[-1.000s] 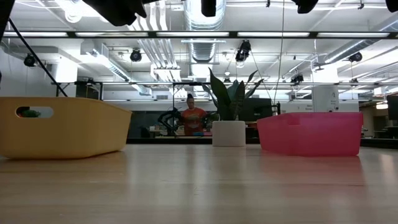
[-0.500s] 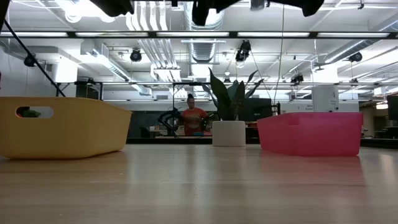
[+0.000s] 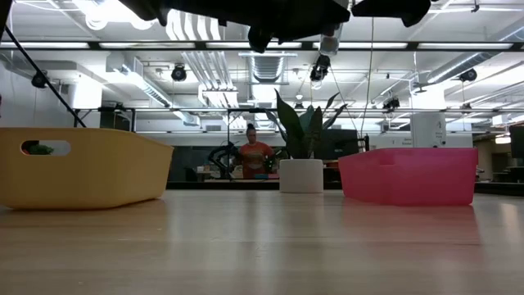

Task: Pick and place medicine bottles into bin by pill shape (circle, oval)
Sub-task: Put the blue capsule bottle into the red bin

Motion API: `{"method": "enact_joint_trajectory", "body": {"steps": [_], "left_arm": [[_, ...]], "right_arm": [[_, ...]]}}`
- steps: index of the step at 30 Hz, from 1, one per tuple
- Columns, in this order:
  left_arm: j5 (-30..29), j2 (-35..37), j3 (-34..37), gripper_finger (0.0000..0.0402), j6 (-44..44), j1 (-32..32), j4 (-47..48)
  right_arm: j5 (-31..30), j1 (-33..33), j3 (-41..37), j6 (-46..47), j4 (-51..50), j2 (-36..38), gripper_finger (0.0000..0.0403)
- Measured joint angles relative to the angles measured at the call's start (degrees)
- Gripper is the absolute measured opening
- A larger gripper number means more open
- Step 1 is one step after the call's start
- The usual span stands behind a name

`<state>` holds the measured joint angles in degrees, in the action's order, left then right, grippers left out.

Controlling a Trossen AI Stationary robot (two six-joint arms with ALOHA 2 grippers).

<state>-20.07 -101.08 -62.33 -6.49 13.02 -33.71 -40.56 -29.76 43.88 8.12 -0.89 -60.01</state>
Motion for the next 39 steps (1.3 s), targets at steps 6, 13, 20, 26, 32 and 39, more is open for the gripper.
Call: {"method": "enact_joint_trajectory", "body": {"steps": [6,13,20,26,32,39], "left_arm": [[0.0,0.0,0.0,0.0100,0.0,0.0,-0.2],[0.0,0.0,0.0,0.0100,0.0,0.2,-0.4],[0.2,0.0,0.0,0.0100,0.0,0.6,-1.6],[0.3,0.0,0.0,0.0100,0.1,0.7,-4.6],[0.3,0.0,-0.2,0.0100,0.1,0.6,-4.7],[0.3,0.0,-0.4,0.0100,0.1,0.6,-4.7]], "right_arm": [[0.0,0.0,0.0,-2.2,4.5,-1.0,0.0226],[-0.4,-0.1,0.0,-8.6,14.0,-5.8,0.0226],[-3.5,0.0,0.0,-10.1,15.7,-6.5,0.0226],[-3.0,0.0,0.0,-10.3,15.8,-6.5,0.0226],[-3.0,0.0,0.0,-10.6,16.0,-6.5,0.0226],[-3.0,0.0,0.0,-10.5,16.2,-6.5,0.0219]]}}
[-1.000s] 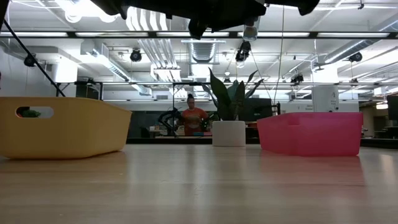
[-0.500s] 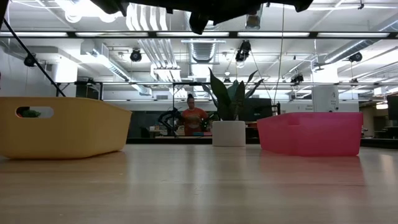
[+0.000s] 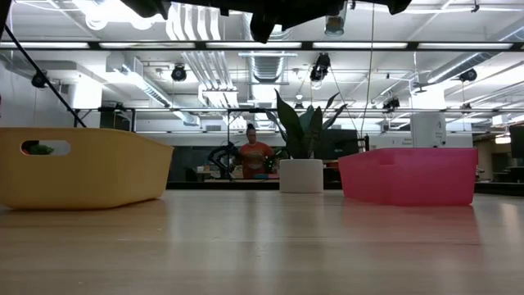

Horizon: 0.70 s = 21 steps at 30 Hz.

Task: Pick and place medicine bottles into bin by pill shape (circle, oval)
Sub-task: Put the blue capsule bottle into the red bin

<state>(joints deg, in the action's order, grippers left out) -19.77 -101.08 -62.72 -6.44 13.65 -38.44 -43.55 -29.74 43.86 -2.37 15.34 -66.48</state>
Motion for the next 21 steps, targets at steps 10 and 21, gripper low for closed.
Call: {"method": "enact_joint_trajectory", "body": {"steps": [10,21], "left_arm": [[0.0,0.0,0.0,0.0100,0.0,0.1,-1.1],[0.0,0.0,0.1,0.0100,0.0,0.1,-1.2]], "right_arm": [[0.0,0.0,0.0,0.2,0.2,0.0,0.0128],[0.0,0.0,0.0,0.5,0.0,0.0,0.0112]]}}
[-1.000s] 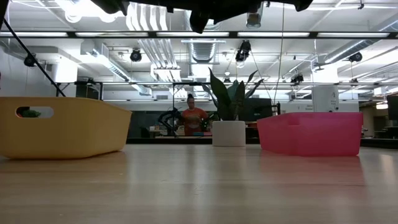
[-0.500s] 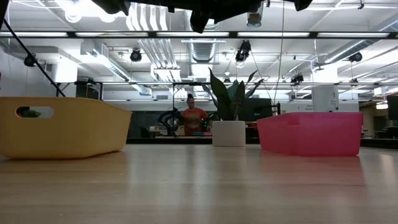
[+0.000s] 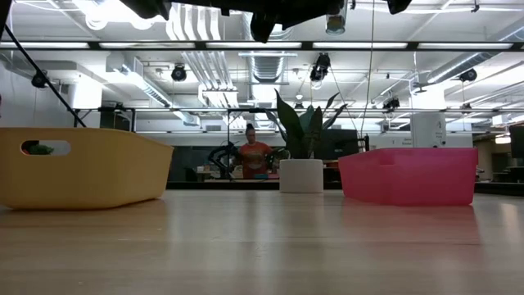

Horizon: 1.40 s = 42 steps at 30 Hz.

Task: Pick and place medicine bottles into bin by pill shape (circle, oval)
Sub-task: Put the blue capsule bottle into the red bin

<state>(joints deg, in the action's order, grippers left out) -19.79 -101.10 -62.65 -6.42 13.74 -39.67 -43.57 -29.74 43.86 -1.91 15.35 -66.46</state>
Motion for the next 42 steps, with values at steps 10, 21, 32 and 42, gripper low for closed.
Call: {"method": "enact_joint_trajectory", "body": {"steps": [10,21,32,42], "left_arm": [[0.0,0.0,0.1,0.0101,0.0,0.0,-0.2],[-0.1,0.0,0.2,0.0182,0.0,0.0,-0.1],[0.2,0.0,0.2,0.0229,-0.1,0.0,2.6],[-0.1,5.8,0.3,0.0229,0.0,0.1,17.6]], "right_arm": [[0.0,0.0,0.0,0.0,0.0,0.0,0.0109],[0.5,0.0,0.0,0.6,-0.1,0.0,0.0108],[-0.1,0.0,-0.2,3.4,-0.2,0.7,0.0107],[-0.1,-0.1,-0.2,4.1,-2.7,1.6,0.0110]]}}
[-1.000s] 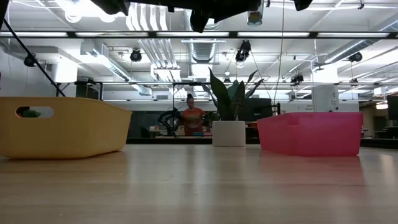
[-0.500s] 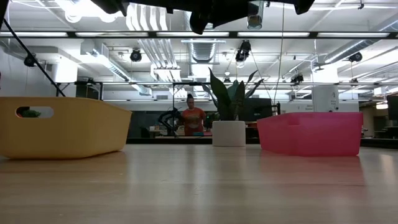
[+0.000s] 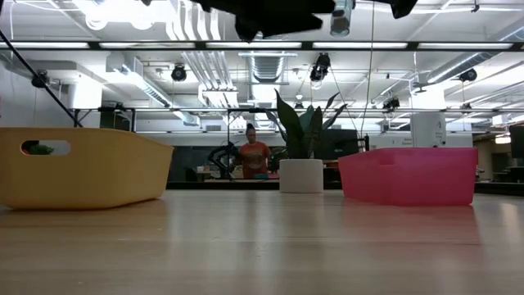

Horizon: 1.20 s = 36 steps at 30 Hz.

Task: Pick and place medicine bottles into bin by pill shape (circle, oval)
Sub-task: Put the blue capsule bottle into the red bin

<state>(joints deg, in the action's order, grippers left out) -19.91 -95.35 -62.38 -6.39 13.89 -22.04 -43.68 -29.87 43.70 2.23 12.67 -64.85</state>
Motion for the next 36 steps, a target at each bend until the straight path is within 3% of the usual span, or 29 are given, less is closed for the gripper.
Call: {"method": "enact_joint_trajectory", "body": {"steps": [6,23,31,36], "left_arm": [[-0.1,5.4,0.8,0.0229,-0.3,1.3,2.1],[-0.2,17.2,10.1,0.0228,-1.4,2.2,2.1],[-0.8,22.4,13.7,0.0228,-3.3,2.2,1.5],[-1.6,23.3,14.1,0.0228,-4.7,2.2,1.4]], "right_arm": [[-3.7,0.0,-0.8,4.9,-5.0,1.0,0.0109],[-8.6,0.2,-8.6,34.8,-26.0,2.5,0.0110],[-9.4,0.1,-15.7,44.9,-25.5,2.7,0.0111],[-9.7,0.1,-20.7,46.2,-18.8,2.6,0.0111]]}}
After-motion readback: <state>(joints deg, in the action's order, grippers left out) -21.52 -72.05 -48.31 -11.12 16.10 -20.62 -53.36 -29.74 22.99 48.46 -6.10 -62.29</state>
